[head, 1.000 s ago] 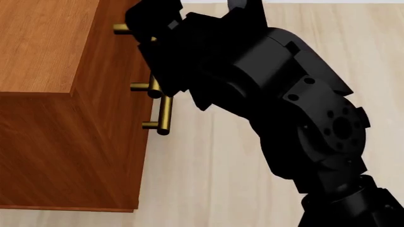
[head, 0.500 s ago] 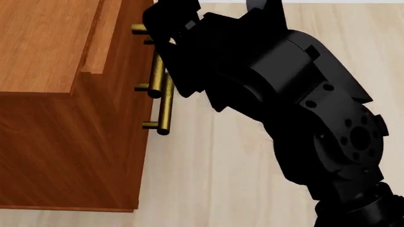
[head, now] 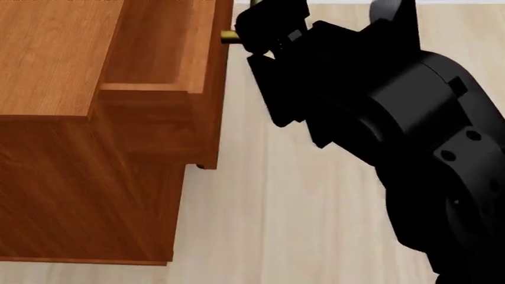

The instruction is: Close the bottom drawer of the cabinet and open the top drawer.

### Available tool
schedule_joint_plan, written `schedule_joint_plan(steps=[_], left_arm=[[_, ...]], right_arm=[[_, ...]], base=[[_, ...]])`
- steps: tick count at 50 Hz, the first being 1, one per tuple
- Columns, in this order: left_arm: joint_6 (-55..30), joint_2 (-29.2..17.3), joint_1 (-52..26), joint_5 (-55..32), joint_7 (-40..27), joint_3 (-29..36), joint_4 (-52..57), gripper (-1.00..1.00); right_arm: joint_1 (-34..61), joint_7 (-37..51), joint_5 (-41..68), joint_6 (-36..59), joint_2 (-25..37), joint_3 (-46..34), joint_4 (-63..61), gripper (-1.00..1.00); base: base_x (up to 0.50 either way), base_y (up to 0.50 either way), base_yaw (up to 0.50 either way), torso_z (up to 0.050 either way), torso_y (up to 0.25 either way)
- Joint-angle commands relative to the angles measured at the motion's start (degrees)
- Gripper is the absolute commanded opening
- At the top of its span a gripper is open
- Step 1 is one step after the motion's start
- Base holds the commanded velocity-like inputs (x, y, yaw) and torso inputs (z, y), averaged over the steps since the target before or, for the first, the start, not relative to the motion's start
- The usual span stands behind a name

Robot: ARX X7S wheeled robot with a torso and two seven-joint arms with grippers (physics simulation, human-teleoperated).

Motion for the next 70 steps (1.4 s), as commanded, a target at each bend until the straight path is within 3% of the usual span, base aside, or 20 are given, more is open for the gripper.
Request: schedule_joint_plan(steps=[1, 38, 39, 70], left_arm=[[0.1, -0.1, 0.0, -0.1, -0.1, 0.0, -0.1, 1.0], [-0.2, -0.4, 0.1, 0.1, -0.5, 0.3, 0.1, 1.0], [-0.3, -0.4, 0.1, 0.1, -0.5, 0.3, 0.2, 1.0], [-0.6, -0.6, 0.2, 0.0, -0.8, 0.3, 0.2, 1.0]], right_arm=[[0.2, -1.0, 3.3, -0.4, 1.3, 3.2, -6.4, -1.0], [-4.0, 2.5, 3.3, -5.9, 5.4, 8.2, -16.5, -1.0], [-4.0, 2.4, 3.4, -5.7, 5.4, 8.1, -16.4, 1.0], [-3.6, 5.6, 0.9, -8.6, 6.8, 8.6, -19.7, 1.0]], base=[[0.0, 0.0, 0.0, 0.0, 0.012], [0.0, 0.0, 0.0, 0.002, 0.006], [0.0, 0.0, 0.0, 0.0, 0.0], [0.0, 0.0, 0.0, 0.0, 0.001]])
